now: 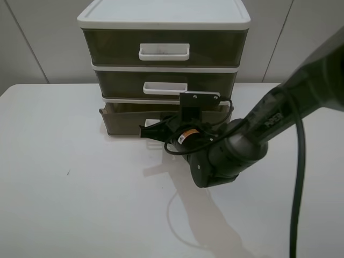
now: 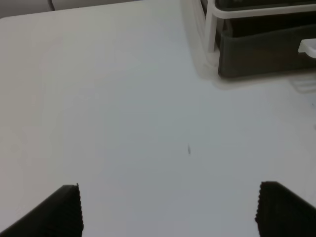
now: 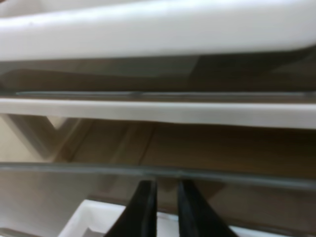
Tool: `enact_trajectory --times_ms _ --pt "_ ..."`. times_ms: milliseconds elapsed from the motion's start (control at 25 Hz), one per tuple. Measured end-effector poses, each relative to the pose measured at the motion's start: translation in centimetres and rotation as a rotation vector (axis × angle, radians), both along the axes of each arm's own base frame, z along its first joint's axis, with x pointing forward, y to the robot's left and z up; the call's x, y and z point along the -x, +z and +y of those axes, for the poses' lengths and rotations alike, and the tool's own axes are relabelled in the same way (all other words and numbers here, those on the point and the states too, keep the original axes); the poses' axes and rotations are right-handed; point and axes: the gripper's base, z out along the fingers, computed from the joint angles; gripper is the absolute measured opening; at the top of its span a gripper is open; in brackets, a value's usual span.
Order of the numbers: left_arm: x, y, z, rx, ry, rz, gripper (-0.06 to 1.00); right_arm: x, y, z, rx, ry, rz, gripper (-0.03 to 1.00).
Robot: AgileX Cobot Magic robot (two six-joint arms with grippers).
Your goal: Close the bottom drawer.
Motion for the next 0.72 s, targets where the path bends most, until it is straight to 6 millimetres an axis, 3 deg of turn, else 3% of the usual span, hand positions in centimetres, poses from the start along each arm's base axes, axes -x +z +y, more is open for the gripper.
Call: enact_trajectory --times_ms 720 --pt "0.0 0.0 0.0 0.000 0.000 0.000 0.72 -1.0 0.4 0.8 -0.039 -0.031 -0.034 0.02"
